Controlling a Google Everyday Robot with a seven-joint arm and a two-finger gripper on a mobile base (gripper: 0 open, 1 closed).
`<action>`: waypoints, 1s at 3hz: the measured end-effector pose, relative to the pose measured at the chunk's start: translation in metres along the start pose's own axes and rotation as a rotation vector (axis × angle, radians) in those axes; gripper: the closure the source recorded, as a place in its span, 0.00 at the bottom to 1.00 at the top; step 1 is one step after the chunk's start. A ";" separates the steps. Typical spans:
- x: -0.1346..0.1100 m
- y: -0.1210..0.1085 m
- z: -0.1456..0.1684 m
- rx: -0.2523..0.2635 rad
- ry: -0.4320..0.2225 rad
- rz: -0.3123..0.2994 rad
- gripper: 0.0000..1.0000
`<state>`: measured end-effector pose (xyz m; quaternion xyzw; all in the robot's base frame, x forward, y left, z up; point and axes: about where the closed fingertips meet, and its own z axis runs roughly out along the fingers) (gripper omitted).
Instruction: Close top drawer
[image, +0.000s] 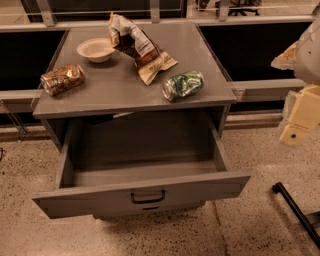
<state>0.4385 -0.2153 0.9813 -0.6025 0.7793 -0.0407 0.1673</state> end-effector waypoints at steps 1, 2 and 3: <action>0.000 0.000 0.000 0.000 0.000 0.000 0.00; 0.004 0.010 0.024 -0.035 -0.045 0.007 0.15; 0.013 0.050 0.087 -0.077 -0.110 -0.005 0.46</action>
Offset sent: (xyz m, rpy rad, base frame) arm -0.0090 0.0061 -0.0955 0.1857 0.0978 0.0472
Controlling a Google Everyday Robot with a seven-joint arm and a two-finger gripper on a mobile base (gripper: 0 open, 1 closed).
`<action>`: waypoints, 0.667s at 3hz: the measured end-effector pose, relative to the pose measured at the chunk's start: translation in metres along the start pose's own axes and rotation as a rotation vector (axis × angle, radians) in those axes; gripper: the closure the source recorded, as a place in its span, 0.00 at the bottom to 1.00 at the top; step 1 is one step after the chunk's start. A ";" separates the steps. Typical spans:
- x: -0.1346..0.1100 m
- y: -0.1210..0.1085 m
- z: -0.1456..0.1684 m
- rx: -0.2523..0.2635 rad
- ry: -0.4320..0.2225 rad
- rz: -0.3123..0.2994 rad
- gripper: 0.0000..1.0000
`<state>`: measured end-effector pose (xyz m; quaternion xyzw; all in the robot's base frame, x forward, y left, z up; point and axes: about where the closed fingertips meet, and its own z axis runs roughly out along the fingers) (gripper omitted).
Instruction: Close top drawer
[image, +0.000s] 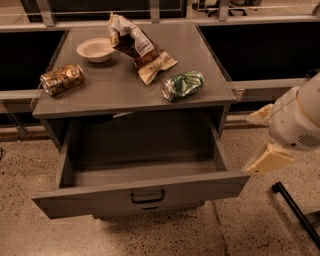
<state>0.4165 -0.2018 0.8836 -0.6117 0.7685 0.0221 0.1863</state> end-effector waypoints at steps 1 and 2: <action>0.013 0.025 0.036 -0.006 0.034 -0.015 0.69; 0.014 0.030 0.045 -0.039 0.003 -0.030 0.92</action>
Offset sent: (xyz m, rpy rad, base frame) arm -0.0121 0.0104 -0.0384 0.0573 0.0204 0.0799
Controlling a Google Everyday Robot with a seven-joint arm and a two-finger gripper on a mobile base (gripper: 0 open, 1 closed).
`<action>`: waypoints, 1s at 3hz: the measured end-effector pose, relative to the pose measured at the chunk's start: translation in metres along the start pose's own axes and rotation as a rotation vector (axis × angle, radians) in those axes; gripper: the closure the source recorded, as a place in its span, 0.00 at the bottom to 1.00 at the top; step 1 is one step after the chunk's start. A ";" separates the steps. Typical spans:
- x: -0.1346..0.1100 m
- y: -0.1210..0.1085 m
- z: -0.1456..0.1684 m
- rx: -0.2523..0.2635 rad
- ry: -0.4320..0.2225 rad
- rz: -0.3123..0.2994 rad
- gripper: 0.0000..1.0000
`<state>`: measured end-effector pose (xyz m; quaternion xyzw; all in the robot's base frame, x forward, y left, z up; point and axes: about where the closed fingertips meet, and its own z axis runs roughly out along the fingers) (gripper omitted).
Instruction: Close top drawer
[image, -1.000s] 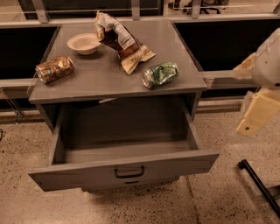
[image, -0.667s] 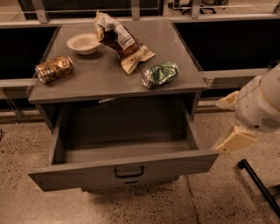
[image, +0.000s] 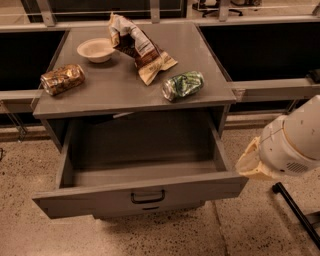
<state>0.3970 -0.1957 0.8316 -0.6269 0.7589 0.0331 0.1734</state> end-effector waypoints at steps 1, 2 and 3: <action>-0.005 0.005 0.035 -0.062 -0.126 -0.012 1.00; -0.022 0.021 0.085 -0.120 -0.261 -0.004 1.00; -0.034 0.039 0.126 -0.145 -0.329 0.021 1.00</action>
Offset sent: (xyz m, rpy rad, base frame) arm -0.0043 0.0927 -0.1487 0.4510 0.1033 0.1191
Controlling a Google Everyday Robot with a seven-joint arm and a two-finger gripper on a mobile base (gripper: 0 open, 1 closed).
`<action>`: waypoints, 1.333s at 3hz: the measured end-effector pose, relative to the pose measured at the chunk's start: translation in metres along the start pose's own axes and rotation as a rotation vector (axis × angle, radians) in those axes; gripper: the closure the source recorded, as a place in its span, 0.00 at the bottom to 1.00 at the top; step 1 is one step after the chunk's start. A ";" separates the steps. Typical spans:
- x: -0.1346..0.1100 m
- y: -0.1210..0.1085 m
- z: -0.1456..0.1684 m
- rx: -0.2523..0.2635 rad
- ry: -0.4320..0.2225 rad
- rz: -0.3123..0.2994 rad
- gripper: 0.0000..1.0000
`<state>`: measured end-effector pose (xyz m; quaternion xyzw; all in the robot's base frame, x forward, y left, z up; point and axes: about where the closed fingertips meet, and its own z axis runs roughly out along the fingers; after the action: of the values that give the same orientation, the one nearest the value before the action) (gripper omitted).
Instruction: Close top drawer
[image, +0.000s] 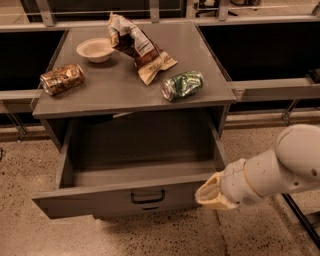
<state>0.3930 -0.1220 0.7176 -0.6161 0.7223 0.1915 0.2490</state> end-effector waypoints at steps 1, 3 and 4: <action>-0.002 0.003 0.027 0.018 -0.060 0.044 1.00; -0.002 0.000 0.030 0.045 -0.070 0.052 1.00; -0.004 -0.009 0.039 0.088 -0.085 0.042 1.00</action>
Offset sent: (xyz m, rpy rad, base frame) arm -0.0006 0.0154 -0.0190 0.0553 0.0050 -0.0369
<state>0.4074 -0.0982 0.6891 -0.5805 0.7317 0.1906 0.3022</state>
